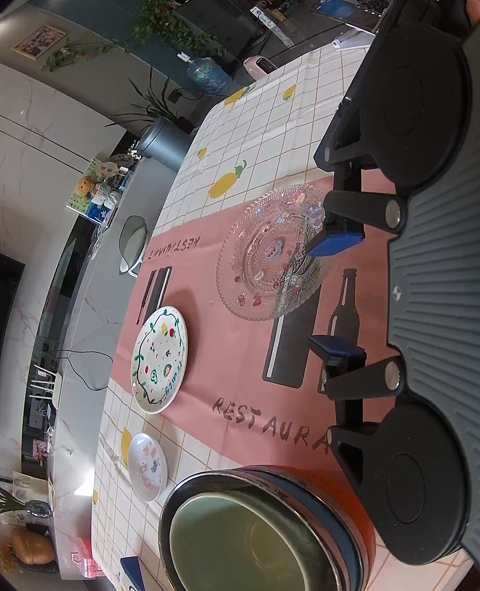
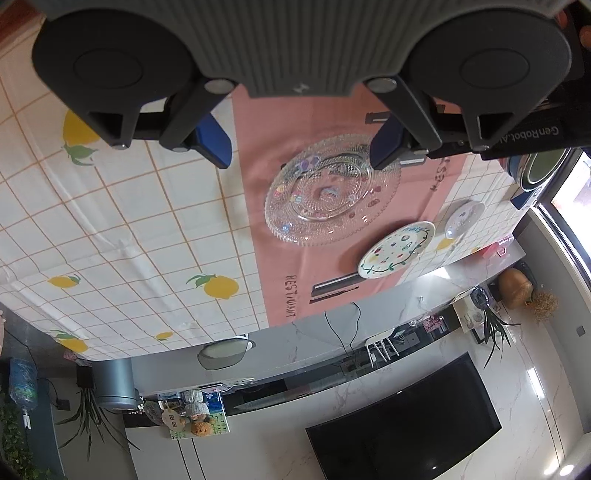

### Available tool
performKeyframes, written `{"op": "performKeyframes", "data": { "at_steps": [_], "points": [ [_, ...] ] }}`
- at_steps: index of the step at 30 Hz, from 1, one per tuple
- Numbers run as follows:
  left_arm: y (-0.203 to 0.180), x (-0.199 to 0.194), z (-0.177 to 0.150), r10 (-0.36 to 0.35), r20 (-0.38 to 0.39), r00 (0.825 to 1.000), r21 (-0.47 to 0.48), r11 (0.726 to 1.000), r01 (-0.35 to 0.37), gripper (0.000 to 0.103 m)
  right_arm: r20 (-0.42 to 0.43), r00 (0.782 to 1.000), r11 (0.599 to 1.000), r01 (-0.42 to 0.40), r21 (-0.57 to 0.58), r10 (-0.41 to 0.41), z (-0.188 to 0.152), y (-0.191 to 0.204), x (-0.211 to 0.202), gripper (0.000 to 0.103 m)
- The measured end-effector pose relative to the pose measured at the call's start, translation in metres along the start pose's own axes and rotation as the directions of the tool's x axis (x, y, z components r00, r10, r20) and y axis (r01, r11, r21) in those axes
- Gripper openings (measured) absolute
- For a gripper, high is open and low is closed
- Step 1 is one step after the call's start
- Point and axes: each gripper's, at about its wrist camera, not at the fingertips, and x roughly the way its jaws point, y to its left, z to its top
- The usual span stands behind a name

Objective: Organize plates and bowls
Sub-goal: 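Move both grippers to the rim of the clear glass plate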

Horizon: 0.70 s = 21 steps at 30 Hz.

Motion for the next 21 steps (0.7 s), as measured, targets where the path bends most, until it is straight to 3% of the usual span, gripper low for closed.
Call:
{"op": "performKeyframes", "data": {
  "at_steps": [3, 6, 12, 21],
  "points": [
    [-0.001, 0.009, 0.004, 0.011, 0.012, 1.000, -0.008, 1.000, -0.011, 0.056, 0.009, 1.000, 1.000, 0.018, -0.012, -0.018, 0.008, -0.003, 0.015, 0.079],
    [-0.004, 0.019, 0.008, 0.024, 0.023, 0.999, 0.004, 1.000, -0.024, 0.056, -0.001, 0.999, 0.999, 0.034, -0.003, -0.034, 0.018, -0.011, 0.032, 0.067],
    [0.001, 0.038, 0.018, 0.040, 0.042, 0.998, -0.018, 0.999, -0.039, 0.056, -0.029, 0.999, 0.998, 0.042, 0.038, -0.041, 0.034, -0.029, 0.067, 0.052],
    [0.005, 0.060, 0.023, 0.038, 0.030, 0.999, -0.037, 0.999, -0.037, 0.053, -0.013, 1.000, 0.998, -0.008, 0.060, 0.009, 0.050, -0.042, 0.093, 0.044]
  ]
}}
